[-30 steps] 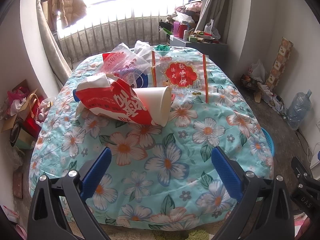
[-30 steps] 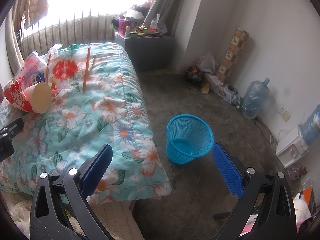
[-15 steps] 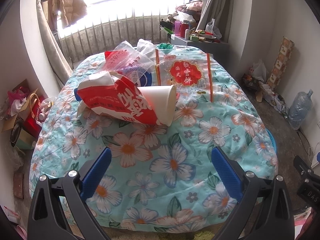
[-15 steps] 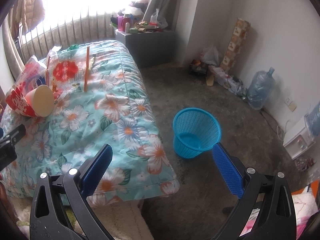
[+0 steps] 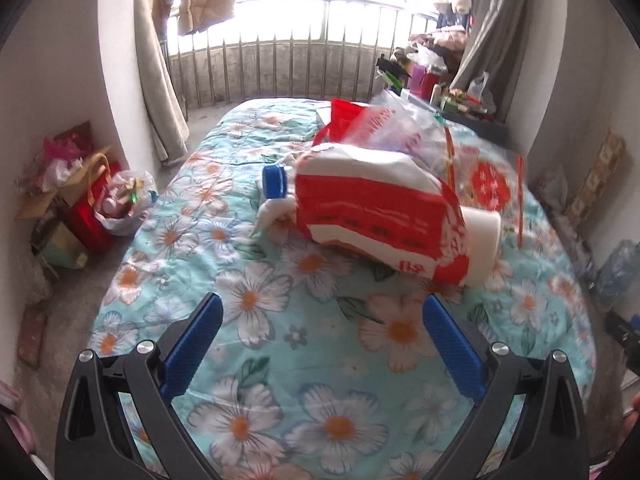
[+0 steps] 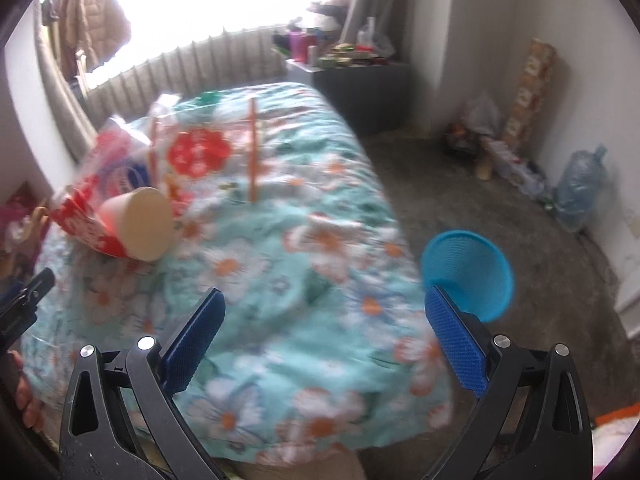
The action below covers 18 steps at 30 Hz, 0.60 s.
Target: Collect trash
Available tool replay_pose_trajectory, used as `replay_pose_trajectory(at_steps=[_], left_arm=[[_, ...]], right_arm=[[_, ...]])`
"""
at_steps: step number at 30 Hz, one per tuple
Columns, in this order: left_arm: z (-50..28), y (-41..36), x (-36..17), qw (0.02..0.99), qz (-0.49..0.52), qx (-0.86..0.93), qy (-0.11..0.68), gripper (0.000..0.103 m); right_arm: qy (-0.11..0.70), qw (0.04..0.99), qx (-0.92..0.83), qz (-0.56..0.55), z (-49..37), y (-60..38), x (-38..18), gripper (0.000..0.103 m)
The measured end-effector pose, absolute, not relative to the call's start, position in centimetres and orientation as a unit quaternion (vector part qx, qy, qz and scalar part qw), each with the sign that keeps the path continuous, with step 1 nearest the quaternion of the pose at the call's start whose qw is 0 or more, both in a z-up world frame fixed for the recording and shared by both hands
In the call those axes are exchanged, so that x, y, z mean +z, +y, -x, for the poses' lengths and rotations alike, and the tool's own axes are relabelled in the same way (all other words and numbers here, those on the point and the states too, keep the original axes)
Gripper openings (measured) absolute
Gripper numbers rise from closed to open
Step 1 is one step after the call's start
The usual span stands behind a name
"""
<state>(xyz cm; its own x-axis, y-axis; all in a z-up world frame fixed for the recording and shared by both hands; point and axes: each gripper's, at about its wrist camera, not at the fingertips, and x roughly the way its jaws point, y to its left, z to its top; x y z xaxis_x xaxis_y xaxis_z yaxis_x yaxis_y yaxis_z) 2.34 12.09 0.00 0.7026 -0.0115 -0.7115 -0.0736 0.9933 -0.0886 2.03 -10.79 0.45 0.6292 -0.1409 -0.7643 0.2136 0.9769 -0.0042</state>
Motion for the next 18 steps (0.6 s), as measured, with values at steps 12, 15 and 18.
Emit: replay_pose_trajectory(at_steps=[12,15,18], left_arm=[[-3.2,13.5,4.2,0.934,0.15,-0.169,0.275,0.097],[-4.7,13.6,5.3,0.937,0.149,-0.178,0.259,0.097],[-6.6,14.1,6.7,0.934,0.158,-0.193,0.258,0.097]], right_arm=[[0.373,0.912,0.01,-0.171,-8.3,-13.8,2.8,0.093],[0.369,0.904,0.056,-0.208,-10.7,-15.0,2.5,0.091],[0.383,0.882,0.112,-0.251,-14.0,-16.2,1.6,0.089]])
